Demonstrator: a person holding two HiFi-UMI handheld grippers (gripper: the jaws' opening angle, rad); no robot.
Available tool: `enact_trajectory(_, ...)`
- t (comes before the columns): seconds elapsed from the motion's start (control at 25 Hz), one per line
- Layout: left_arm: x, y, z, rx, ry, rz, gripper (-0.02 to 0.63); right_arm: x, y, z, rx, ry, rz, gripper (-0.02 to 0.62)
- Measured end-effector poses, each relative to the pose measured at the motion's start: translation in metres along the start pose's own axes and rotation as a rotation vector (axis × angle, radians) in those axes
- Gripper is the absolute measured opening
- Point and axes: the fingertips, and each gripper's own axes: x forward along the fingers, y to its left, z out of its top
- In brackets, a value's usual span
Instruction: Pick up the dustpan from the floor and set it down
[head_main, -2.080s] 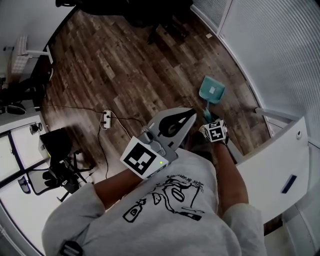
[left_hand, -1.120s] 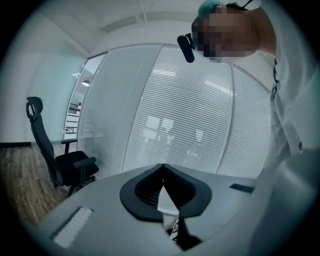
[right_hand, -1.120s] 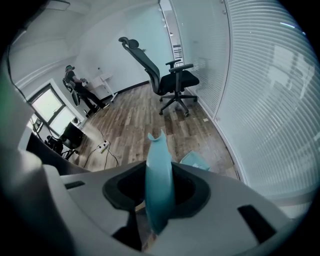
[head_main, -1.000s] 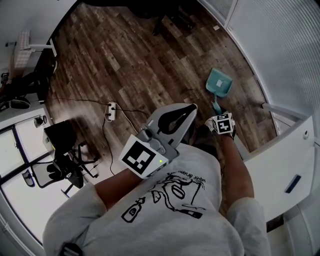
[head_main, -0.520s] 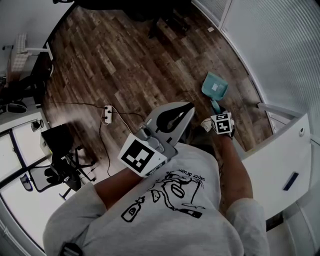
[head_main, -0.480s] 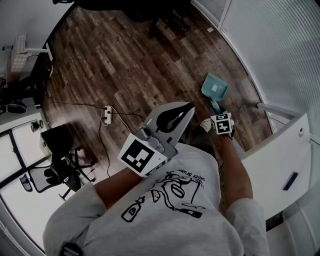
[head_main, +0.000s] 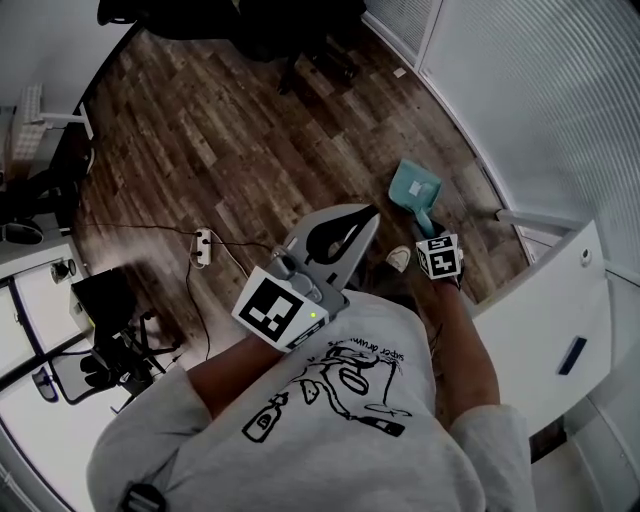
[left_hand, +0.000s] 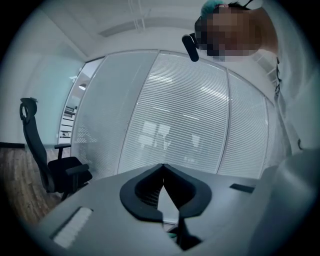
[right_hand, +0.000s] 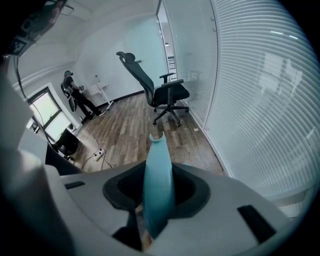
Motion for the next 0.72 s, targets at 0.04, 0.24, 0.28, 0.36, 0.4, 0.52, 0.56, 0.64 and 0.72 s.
enact_trajectory(0.04, 0.001, -0.001, 0.002, 0.002, -0.005, -0.002, 0.002, -0.006, -0.001, 0.003, 0.002, -0.006, 0.000, 0.097)
enact_trajectory(0.24, 0.005, -0.007, 0.012, 0.009, -0.022, -0.014, 0.002, -0.034, -0.001, 0.021, 0.003, -0.035, -0.001, 0.097)
enact_trajectory(0.28, 0.006, -0.008, 0.015, 0.011, -0.025, -0.017, 0.002, -0.039, -0.001, 0.025, -0.001, -0.041, -0.001, 0.097)
enact_trajectory(0.36, 0.008, -0.010, 0.018, 0.017, -0.033, -0.023, 0.002, -0.051, -0.001, 0.034, -0.009, -0.054, -0.002, 0.097)
enact_trajectory(0.4, 0.008, -0.012, 0.020, 0.020, -0.036, -0.026, 0.002, -0.057, 0.000, 0.039, -0.012, -0.061, -0.002, 0.097)
enact_trajectory(0.52, 0.010, -0.015, 0.027, 0.027, -0.045, -0.032, 0.002, -0.076, 0.002, 0.053, -0.017, -0.080, -0.003, 0.097)
enact_trajectory(0.56, 0.011, -0.016, 0.028, 0.028, -0.048, -0.033, 0.002, -0.082, 0.003, 0.057, -0.020, -0.086, -0.004, 0.097)
enact_trajectory(0.64, 0.011, -0.018, 0.031, 0.032, -0.055, -0.035, 0.002, -0.093, 0.004, 0.065, -0.028, -0.097, -0.004, 0.098)
enact_trajectory(0.72, 0.012, -0.019, 0.033, 0.036, -0.058, -0.037, 0.002, -0.104, 0.004, 0.072, -0.033, -0.109, -0.004, 0.097)
